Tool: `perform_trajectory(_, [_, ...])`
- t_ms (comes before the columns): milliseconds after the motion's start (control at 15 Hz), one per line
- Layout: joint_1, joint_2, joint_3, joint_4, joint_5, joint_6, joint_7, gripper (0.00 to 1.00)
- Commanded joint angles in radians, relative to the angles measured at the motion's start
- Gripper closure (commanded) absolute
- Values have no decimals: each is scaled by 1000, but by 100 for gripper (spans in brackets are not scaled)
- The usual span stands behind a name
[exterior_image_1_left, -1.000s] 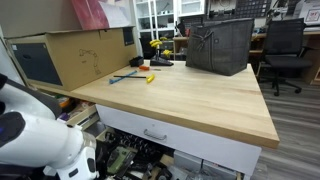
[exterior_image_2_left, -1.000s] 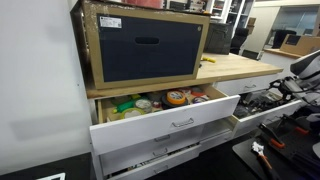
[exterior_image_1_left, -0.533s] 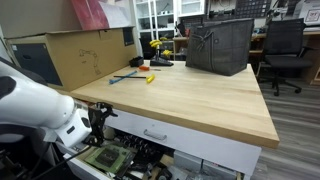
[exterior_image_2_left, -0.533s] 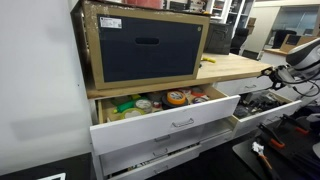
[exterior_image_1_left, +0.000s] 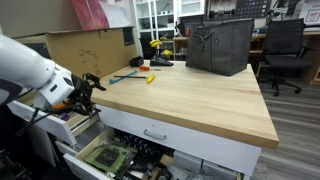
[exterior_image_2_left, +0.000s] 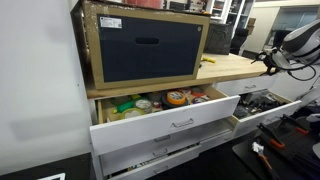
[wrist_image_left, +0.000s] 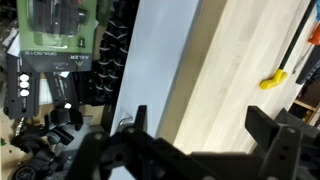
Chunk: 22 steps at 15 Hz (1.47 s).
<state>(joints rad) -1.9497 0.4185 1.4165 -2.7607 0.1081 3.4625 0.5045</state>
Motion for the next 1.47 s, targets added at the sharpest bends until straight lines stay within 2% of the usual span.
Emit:
perform_trajectory(0, [-77, -206, 244, -27, 123, 0, 150, 0])
perform_trajectory(200, [-114, -295, 428, -14, 237, -1, 206, 0])
perform_trajectory(400, [-121, -377, 570, 13, 359, -1, 223, 0])
perform_trajectory(533, [-111, -418, 638, 31, 451, -1, 201, 0])
perform_trajectory(733, [-67, -479, 690, 60, 589, -1, 156, 0])
perform_trajectory(867, [-11, -517, 686, 85, 682, -1, 117, 0])
perform_trajectory(1000, [72, -535, 647, 99, 760, -1, 62, 0])
perform_trajectory(1400, [385, -552, 460, 69, 947, -1, -164, 0])
